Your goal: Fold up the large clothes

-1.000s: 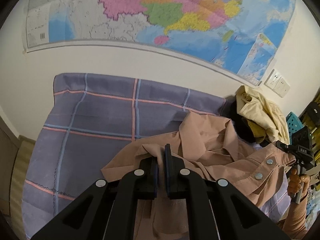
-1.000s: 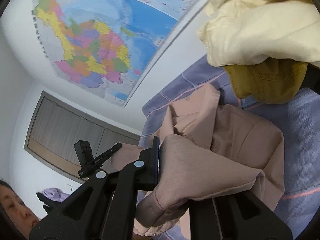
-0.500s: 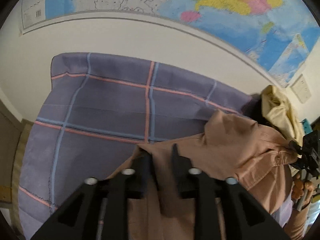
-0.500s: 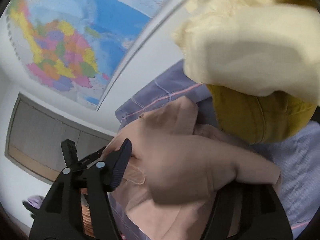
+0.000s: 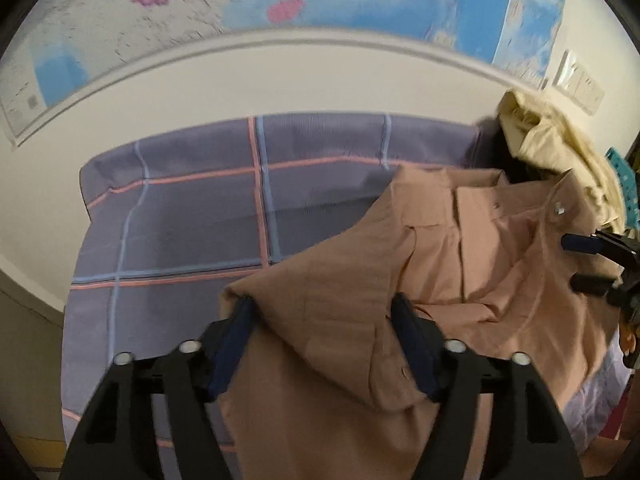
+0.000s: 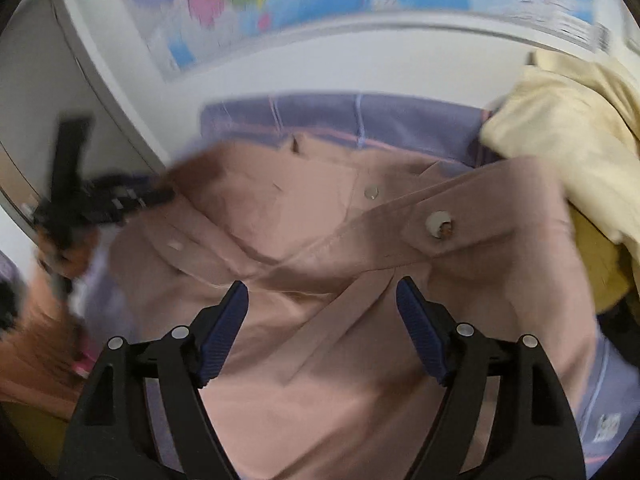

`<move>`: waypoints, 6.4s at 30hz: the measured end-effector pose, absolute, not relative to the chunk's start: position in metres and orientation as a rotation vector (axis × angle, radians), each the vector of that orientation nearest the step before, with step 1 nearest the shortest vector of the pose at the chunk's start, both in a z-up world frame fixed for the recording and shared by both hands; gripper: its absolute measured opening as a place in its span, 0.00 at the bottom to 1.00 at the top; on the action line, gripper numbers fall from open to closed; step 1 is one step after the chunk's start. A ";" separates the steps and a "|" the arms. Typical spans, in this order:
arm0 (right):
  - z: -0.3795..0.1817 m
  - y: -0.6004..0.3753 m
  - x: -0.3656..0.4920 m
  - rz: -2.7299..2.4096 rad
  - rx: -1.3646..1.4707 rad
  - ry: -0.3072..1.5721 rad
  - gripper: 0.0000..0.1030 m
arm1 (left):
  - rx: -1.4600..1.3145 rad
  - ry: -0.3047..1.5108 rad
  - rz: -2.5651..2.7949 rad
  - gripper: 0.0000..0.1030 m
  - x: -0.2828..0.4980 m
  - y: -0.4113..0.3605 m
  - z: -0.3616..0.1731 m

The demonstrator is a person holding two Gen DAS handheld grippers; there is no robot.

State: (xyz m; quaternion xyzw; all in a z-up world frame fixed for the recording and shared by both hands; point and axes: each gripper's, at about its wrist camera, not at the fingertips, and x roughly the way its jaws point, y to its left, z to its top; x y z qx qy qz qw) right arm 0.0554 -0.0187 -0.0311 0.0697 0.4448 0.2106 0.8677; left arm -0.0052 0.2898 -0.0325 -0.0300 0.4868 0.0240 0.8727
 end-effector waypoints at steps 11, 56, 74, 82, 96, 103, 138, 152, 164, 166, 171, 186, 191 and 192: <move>-0.032 -0.025 0.087 0.414 0.171 0.894 0.05 | -0.391 0.941 0.003 0.60 0.013 0.349 -0.012; -0.062 -0.145 -0.124 0.517 0.648 0.778 0.09 | -0.579 0.938 -0.181 0.31 -0.165 0.332 -0.072; -0.052 -0.074 -0.055 0.333 0.259 0.834 0.65 | -0.086 0.907 -0.011 0.80 -0.087 0.269 -0.027; -0.066 -0.056 -0.024 0.297 0.178 0.872 0.02 | -0.101 1.022 0.050 0.36 -0.044 0.283 -0.058; -0.083 -0.075 0.011 0.257 0.293 0.880 0.04 | -0.214 0.984 0.092 0.73 -0.039 0.308 -0.054; -0.058 -0.078 -0.013 0.282 0.298 0.827 0.44 | -0.139 0.896 0.095 0.78 -0.074 0.302 -0.034; -0.079 -0.046 -0.060 0.395 0.300 0.838 0.63 | -0.227 0.924 0.195 0.89 -0.135 0.285 -0.082; -0.061 -0.057 -0.081 0.423 0.390 0.782 0.70 | -0.216 0.928 0.252 0.90 -0.165 0.272 -0.070; -0.055 -0.072 -0.105 0.407 0.444 0.753 0.72 | -0.453 0.990 -0.011 0.90 -0.205 0.271 -0.072; -0.056 -0.074 -0.107 0.407 0.453 0.749 0.72 | -0.492 0.996 -0.085 0.90 -0.209 0.268 -0.072; -0.055 -0.076 -0.113 0.421 0.475 0.736 0.72 | -0.568 0.987 -0.170 0.91 -0.203 0.259 -0.077; -0.054 -0.097 -0.135 0.413 0.553 0.712 0.73 | -0.662 0.895 -0.207 0.93 -0.159 0.256 -0.080; -0.052 -0.110 -0.153 0.432 0.635 0.690 0.75 | -0.611 0.891 -0.149 0.93 -0.134 0.250 -0.079; -0.053 -0.114 -0.159 0.429 0.654 0.692 0.75 | -0.599 0.894 -0.139 0.93 -0.131 0.250 -0.078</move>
